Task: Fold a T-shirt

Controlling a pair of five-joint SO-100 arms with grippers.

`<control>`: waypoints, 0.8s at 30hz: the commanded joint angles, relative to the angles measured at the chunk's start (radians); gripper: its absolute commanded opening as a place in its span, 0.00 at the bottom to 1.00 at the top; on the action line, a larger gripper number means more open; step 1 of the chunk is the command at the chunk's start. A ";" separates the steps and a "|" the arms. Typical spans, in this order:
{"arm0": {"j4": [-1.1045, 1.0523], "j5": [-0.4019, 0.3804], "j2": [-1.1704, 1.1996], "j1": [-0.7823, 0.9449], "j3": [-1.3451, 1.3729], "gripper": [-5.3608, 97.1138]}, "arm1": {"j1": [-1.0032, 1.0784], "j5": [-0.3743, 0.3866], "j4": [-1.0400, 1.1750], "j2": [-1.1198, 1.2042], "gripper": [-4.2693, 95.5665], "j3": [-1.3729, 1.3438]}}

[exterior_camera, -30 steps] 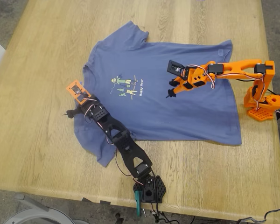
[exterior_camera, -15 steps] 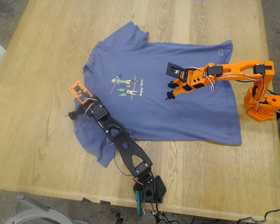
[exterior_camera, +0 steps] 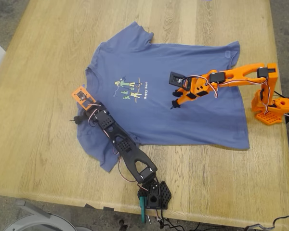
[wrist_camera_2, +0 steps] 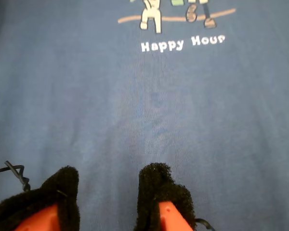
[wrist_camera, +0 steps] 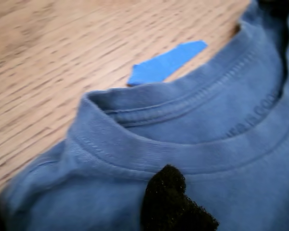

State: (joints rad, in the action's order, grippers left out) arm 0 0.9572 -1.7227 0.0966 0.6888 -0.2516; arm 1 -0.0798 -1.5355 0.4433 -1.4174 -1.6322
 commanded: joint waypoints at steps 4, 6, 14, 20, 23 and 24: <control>0.029 -0.061 0.028 0.000 -0.083 0.29 | -0.018 0.008 -0.011 0.031 0.25 0.101; 0.038 -0.075 0.025 0.002 -0.083 0.23 | -0.026 0.008 -0.011 0.046 0.25 0.114; 0.064 -0.094 0.021 -0.012 -0.083 0.05 | -0.057 0.012 -0.011 0.078 0.25 0.120; 0.066 -0.104 0.025 -0.021 -0.083 0.05 | -0.066 0.017 -0.011 0.083 0.25 0.095; 0.069 -0.106 0.034 -0.021 -0.083 0.05 | -0.067 0.025 -0.038 0.091 0.27 0.071; 0.072 -0.107 0.038 -0.021 -0.083 0.05 | -0.067 0.025 -0.051 0.094 0.28 0.063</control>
State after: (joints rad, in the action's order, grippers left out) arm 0 1.0186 -1.8178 0.0982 0.6918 -0.2715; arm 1 -0.1427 -1.5171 0.4188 -1.3192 -1.5739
